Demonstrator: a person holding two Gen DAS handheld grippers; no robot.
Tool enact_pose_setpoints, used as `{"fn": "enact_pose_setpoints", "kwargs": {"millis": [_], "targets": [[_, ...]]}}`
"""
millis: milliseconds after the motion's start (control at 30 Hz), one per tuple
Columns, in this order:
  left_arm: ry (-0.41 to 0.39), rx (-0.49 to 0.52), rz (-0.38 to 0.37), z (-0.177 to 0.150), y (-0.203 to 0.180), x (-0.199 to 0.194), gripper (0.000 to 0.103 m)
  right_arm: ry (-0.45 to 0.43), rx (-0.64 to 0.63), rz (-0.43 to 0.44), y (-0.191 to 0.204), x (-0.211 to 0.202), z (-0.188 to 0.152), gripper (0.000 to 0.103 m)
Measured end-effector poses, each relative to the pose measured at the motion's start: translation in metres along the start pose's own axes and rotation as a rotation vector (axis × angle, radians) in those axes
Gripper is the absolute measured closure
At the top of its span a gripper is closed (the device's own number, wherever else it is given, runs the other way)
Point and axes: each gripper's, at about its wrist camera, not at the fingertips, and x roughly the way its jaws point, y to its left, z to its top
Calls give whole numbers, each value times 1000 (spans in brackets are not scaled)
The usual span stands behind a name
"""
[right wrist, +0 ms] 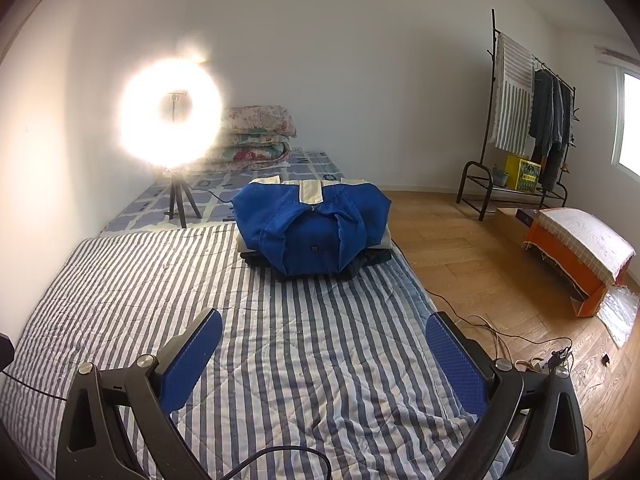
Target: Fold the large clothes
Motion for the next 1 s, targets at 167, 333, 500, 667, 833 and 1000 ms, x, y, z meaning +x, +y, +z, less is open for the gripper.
{"fn": "enact_pose_setpoints", "kwargs": {"millis": [167, 333, 500, 667, 833, 1000], "targets": [[10, -27, -1, 0, 5, 2, 0, 1, -2, 2, 0, 1, 0, 0], [12, -35, -3, 0, 7, 3, 0, 2, -5, 3, 1, 2, -1, 0], [12, -36, -4, 0, 8, 3, 0, 6, -7, 4, 3, 3, -1, 0], [13, -36, -4, 0, 8, 3, 0, 8, -12, 5, 5, 4, -3, 0], [5, -36, -6, 0, 8, 2, 0, 10, -13, 7, 5, 4, -3, 0], [-20, -30, 13, 0, 6, -3, 0, 15, -15, 7, 5, 5, -4, 0]]}}
